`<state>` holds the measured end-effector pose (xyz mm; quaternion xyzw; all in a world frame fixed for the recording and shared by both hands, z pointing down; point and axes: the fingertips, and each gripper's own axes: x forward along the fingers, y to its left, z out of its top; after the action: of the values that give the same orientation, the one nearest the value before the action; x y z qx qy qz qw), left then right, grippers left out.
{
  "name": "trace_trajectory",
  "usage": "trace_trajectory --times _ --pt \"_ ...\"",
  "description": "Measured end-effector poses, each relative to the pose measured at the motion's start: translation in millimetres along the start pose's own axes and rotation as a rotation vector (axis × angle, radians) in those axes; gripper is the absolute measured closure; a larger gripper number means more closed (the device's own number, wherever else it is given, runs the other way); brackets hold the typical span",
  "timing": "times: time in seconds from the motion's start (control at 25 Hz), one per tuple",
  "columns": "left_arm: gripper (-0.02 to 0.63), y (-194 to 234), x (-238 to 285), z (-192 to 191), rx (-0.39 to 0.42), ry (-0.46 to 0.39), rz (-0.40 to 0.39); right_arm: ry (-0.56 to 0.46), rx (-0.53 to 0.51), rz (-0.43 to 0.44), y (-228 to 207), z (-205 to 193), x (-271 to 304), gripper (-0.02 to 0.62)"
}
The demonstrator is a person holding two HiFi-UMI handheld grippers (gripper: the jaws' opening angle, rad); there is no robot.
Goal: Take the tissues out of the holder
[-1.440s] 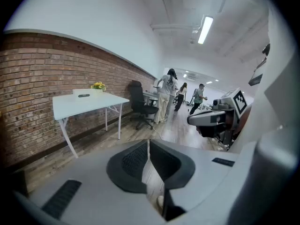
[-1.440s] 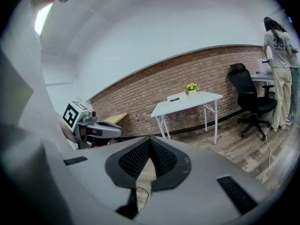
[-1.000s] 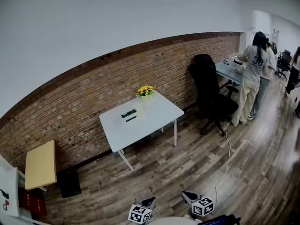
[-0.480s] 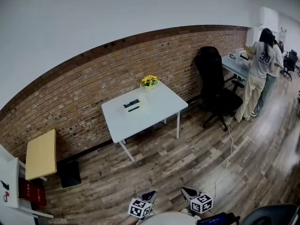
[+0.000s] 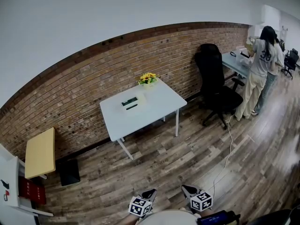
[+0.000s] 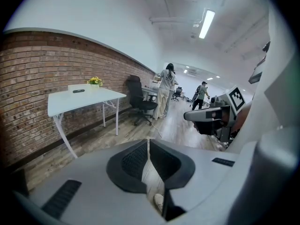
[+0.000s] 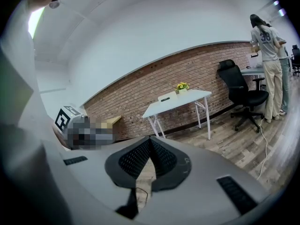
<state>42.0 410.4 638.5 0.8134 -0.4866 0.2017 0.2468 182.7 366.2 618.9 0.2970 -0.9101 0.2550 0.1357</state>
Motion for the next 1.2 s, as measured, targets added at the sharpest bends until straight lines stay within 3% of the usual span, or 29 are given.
trace_trajectory --times 0.48,0.88,1.2 --pt "0.583 -24.5 24.5 6.7 0.004 0.023 0.010 0.016 0.029 0.012 -28.7 -4.9 -13.3 0.589" --pt "0.583 -33.0 33.1 24.7 0.005 0.009 0.090 0.026 0.045 0.048 -54.4 -12.1 -30.2 0.589" --pt "0.583 -37.2 47.6 24.1 -0.010 0.038 0.084 0.035 0.068 0.043 -75.6 -8.1 -25.4 0.589"
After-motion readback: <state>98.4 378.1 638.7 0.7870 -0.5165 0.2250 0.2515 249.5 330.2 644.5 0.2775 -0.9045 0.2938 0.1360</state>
